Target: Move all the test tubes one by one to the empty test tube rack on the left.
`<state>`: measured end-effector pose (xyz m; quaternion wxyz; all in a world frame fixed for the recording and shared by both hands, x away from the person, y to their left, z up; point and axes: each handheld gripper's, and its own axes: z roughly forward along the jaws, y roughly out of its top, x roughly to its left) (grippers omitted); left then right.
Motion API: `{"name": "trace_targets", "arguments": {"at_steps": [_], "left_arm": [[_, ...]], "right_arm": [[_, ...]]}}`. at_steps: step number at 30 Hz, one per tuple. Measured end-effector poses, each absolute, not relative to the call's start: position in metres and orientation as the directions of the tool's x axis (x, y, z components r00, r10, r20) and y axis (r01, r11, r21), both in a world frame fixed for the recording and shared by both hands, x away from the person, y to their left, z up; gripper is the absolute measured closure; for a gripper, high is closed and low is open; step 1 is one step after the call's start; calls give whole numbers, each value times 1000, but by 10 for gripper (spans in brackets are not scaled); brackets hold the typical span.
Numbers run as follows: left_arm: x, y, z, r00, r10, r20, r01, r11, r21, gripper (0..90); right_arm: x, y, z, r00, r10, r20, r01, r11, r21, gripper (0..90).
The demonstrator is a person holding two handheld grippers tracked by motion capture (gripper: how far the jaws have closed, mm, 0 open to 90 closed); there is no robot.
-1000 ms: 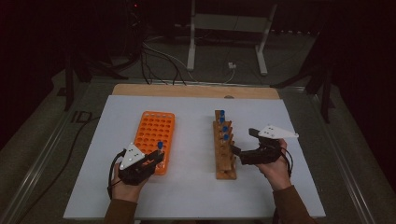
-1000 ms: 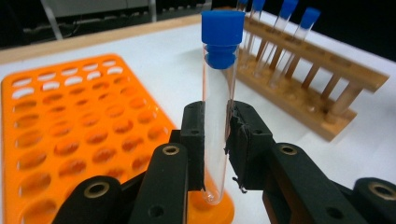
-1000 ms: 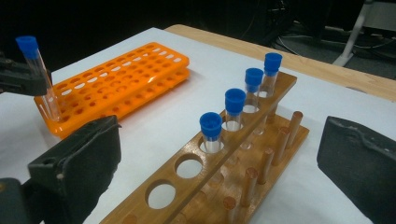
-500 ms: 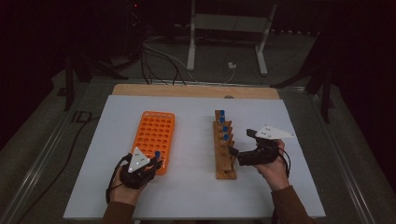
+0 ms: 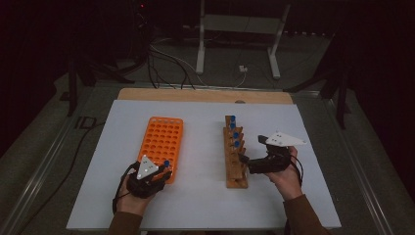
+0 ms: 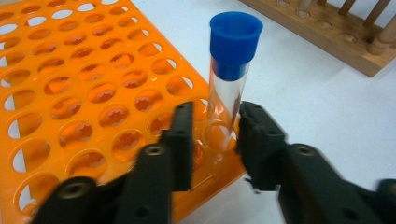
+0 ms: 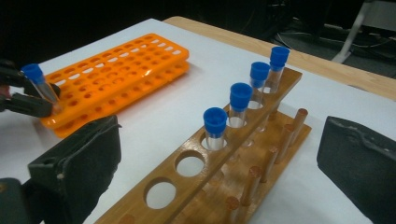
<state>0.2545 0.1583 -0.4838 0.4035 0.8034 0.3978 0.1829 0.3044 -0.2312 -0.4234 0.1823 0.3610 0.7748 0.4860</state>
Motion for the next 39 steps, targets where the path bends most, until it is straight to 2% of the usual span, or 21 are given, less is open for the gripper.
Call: {"name": "trace_targets", "arguments": {"at_steps": [7,13,17,18,20,21,26,31,33,39], "left_arm": [[253,166,-476,582,809,-81,469,-253,846,323],[251,169,-474,547,830,-112,461,-187,867,162],[250,166,-470,541,835,-101,441,-180,879,52],[250,165,-470,544,834,-98,435,-180,883,27],[248,165,-468,547,832,-96,423,-175,889,18],[248,165,-467,544,834,-93,417,-173,892,9],[247,166,-466,542,835,-94,413,-167,896,4],[247,167,-466,540,835,-104,412,-154,898,4],[247,167,-466,542,834,-109,413,-151,898,4],[247,167,-466,546,830,-113,416,-151,897,5]], "right_arm": [[310,-231,-427,-662,746,68,393,269,879,4],[318,-227,-432,-672,736,76,402,278,872,94],[320,-220,-437,-677,734,58,401,300,866,187],[321,-219,-437,-676,735,54,400,304,865,236],[322,-216,-438,-680,732,43,394,316,863,385],[322,-215,-439,-678,735,33,393,324,861,429],[326,-210,-444,-679,734,24,393,335,856,582],[330,-206,-450,-681,732,22,404,352,844,669],[332,-204,-452,-684,729,20,405,357,842,739],[335,-198,-457,-680,733,7,404,368,837,761]]}}
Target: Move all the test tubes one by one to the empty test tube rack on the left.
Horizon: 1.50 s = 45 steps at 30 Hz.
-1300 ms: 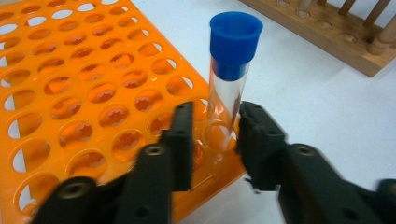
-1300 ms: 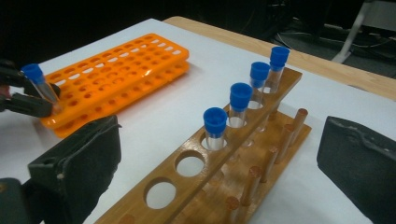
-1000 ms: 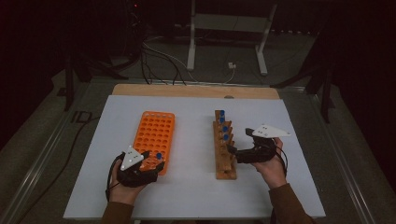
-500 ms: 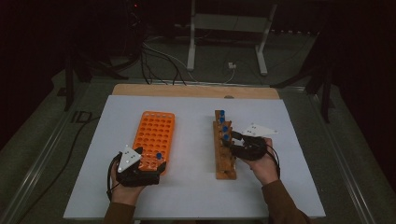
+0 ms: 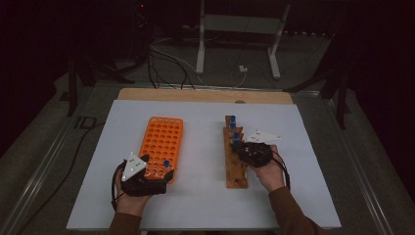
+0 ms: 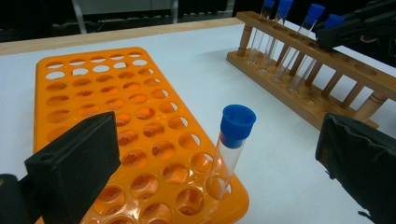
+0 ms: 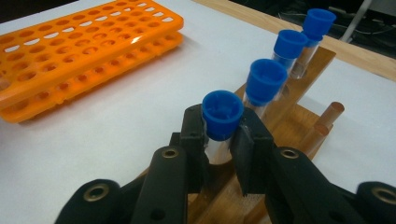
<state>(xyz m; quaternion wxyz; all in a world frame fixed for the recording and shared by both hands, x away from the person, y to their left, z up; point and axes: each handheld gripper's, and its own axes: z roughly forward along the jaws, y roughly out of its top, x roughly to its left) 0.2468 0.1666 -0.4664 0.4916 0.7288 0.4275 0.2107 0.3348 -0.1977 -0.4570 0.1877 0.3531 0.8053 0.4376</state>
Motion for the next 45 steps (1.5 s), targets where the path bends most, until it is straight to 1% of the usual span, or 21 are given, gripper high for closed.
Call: {"name": "trace_targets", "arguments": {"at_steps": [5,16,24,34,45], "left_arm": [[247,166,-466,550,828,-114,417,-154,896,5],[247,166,-467,553,824,-122,417,-147,897,5],[247,165,-467,559,820,-120,416,-153,896,5],[246,165,-465,562,818,-124,413,-147,899,5],[245,158,-453,585,804,-106,383,-158,910,5]], "right_arm": [[335,-193,-458,-676,737,-13,398,380,835,763],[335,-196,-455,-667,745,17,414,352,839,772],[333,-198,-446,-672,740,31,408,335,849,773],[330,-199,-432,-675,738,14,391,341,855,773],[328,-207,-409,-670,743,10,367,320,873,773]]}}
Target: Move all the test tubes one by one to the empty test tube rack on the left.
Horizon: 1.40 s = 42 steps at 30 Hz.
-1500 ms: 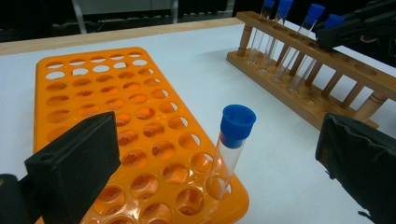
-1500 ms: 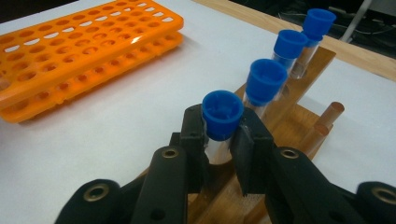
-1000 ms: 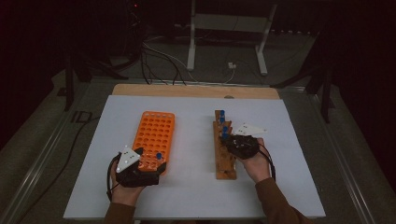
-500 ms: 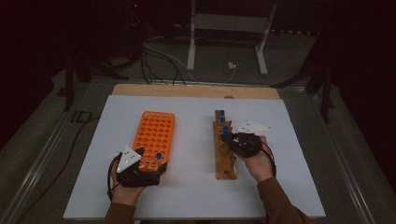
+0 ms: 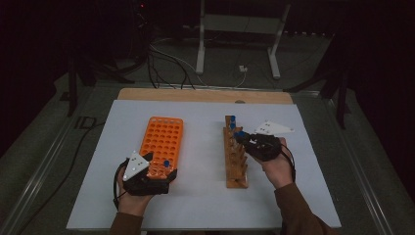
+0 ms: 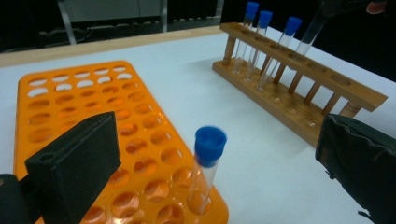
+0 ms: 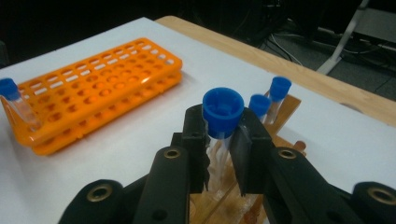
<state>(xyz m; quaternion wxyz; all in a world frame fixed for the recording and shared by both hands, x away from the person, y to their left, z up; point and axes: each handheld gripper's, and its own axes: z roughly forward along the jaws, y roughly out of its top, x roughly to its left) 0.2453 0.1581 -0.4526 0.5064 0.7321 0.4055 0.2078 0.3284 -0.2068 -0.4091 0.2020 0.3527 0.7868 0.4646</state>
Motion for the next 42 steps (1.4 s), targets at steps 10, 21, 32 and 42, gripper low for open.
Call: {"name": "trace_targets", "arguments": {"at_steps": [10,21,32,42], "left_arm": [[246,144,-436,596,801,-64,334,-175,926,8],[251,106,-427,641,767,14,276,-248,929,12],[256,74,-426,671,741,28,254,-265,930,64],[261,48,-430,683,729,45,249,-290,924,270]], "right_arm": [[325,-207,-394,-691,723,25,346,300,889,773],[317,-196,-393,-735,676,55,347,305,887,773],[305,-173,-391,-790,607,84,341,321,884,773],[300,-153,-394,-818,567,97,340,339,877,772]]}}
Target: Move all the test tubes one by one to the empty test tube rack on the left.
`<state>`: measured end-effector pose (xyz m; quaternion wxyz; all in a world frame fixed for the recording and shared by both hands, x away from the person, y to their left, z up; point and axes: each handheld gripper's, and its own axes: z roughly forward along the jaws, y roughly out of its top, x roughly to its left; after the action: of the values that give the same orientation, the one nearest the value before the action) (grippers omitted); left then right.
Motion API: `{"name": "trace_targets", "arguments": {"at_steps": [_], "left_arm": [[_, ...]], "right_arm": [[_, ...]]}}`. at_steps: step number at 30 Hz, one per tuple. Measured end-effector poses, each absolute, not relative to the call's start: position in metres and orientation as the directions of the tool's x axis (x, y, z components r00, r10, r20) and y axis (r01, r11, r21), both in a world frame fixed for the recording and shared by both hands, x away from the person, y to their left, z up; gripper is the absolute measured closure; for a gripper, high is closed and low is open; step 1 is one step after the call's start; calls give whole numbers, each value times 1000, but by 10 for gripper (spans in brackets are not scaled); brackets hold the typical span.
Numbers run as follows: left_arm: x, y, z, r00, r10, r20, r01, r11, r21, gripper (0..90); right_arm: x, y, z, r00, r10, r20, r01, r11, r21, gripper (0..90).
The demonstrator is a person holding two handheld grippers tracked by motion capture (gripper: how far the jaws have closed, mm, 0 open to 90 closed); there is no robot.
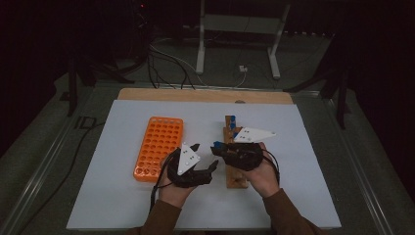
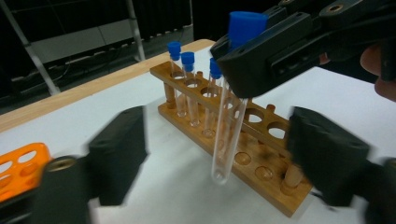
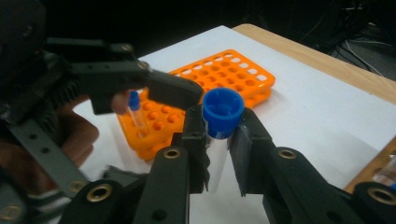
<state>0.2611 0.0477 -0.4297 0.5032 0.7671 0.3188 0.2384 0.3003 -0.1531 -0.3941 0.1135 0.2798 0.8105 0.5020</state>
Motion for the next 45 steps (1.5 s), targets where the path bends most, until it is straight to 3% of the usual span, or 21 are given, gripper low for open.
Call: {"name": "trace_targets", "arguments": {"at_steps": [5,11,14,20,25,30,34,41,45], "left_arm": [[264,43,-432,683,728,48,252,-298,921,500],[264,41,-434,705,708,51,246,-311,918,694],[264,41,-434,713,699,48,244,-312,918,747],[264,41,-434,719,693,55,242,-324,914,770],[266,45,-434,707,706,40,260,-312,914,772],[267,51,-434,700,714,20,273,-294,916,772],[266,57,-434,700,714,1,283,-278,918,772],[262,67,-432,702,712,-8,291,-277,916,771],[260,75,-431,702,712,-16,294,-268,917,772]], "right_arm": [[299,-150,-394,-827,554,100,337,344,876,772],[298,-150,-393,-830,547,108,338,339,878,772],[298,-151,-394,-831,545,110,339,339,878,772],[299,-152,-394,-833,541,116,344,342,875,761],[301,-157,-394,-835,532,144,352,314,881,586],[300,-162,-391,-813,569,126,346,297,890,324],[300,-165,-390,-796,595,116,345,287,894,181],[301,-169,-394,-770,630,102,349,282,894,46],[304,-173,-397,-756,648,93,353,284,892,20]]}}
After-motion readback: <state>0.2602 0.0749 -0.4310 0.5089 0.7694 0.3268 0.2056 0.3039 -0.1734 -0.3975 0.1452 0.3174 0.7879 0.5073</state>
